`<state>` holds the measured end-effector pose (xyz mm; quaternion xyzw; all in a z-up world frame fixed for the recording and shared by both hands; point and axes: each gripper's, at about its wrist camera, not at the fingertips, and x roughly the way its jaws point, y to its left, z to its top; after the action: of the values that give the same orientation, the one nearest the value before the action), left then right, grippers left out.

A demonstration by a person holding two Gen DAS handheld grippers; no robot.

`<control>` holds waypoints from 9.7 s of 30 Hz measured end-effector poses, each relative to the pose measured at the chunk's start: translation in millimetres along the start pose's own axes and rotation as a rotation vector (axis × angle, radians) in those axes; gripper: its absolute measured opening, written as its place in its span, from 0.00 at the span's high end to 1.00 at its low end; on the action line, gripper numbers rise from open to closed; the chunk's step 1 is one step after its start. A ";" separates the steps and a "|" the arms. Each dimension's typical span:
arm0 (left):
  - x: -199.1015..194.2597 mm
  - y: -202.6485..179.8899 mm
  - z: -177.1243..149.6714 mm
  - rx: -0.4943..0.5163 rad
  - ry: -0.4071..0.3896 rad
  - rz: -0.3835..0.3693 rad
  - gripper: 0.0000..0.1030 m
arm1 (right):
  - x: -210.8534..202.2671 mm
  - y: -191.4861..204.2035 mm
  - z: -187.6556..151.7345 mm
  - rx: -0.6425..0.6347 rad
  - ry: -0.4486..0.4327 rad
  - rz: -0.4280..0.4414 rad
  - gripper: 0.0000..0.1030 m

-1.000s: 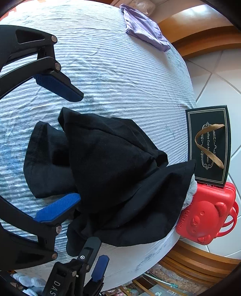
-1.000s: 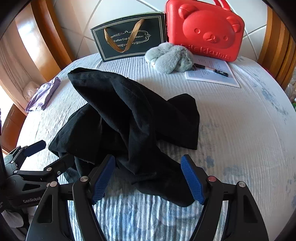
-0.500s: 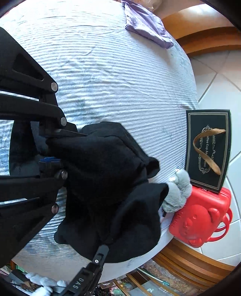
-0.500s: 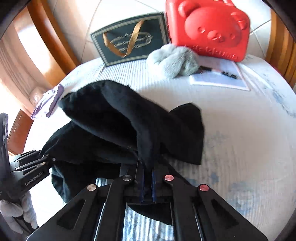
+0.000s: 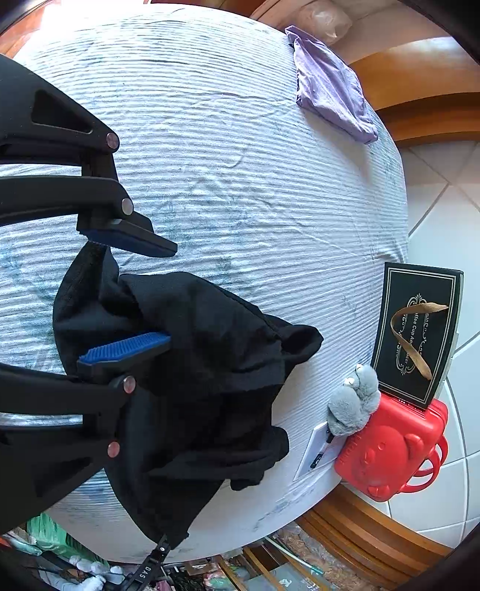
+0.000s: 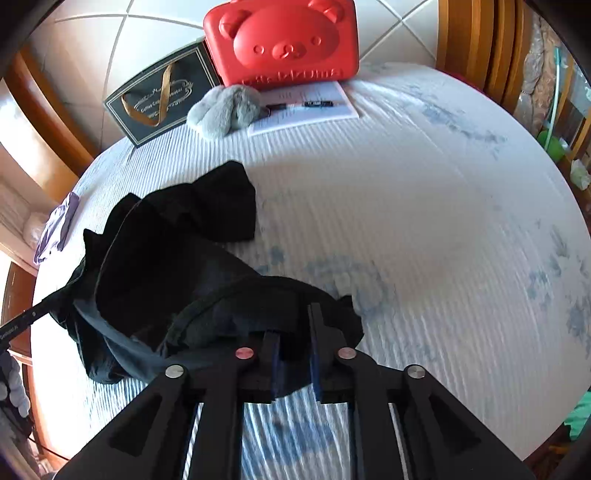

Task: Fold clothes

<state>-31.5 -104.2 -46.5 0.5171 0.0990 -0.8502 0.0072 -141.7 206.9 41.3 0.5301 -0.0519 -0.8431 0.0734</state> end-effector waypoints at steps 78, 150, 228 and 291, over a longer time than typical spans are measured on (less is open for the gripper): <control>79.2 -30.9 -35.6 -0.053 0.068 0.149 0.92 | 67.6 6.5 -23.5 -0.438 0.069 0.137 0.48; 57.4 -41.9 79.2 0.218 -0.071 -0.017 0.94 | -14.2 24.7 -17.0 -0.264 -0.195 -0.154 0.94; -38.7 -13.9 -37.9 0.335 0.124 -0.118 0.52 | -143.1 -234.1 -137.2 0.250 -0.114 -0.350 0.78; 88.4 -74.9 224.3 0.224 0.039 0.098 0.62 | 45.7 -235.5 172.7 -0.008 -0.147 -0.193 0.43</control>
<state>-278.0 -62.2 -12.3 0.5351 -0.0218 -0.8444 -0.0112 -333.1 432.1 36.5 0.4692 -0.0024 -0.8830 -0.0097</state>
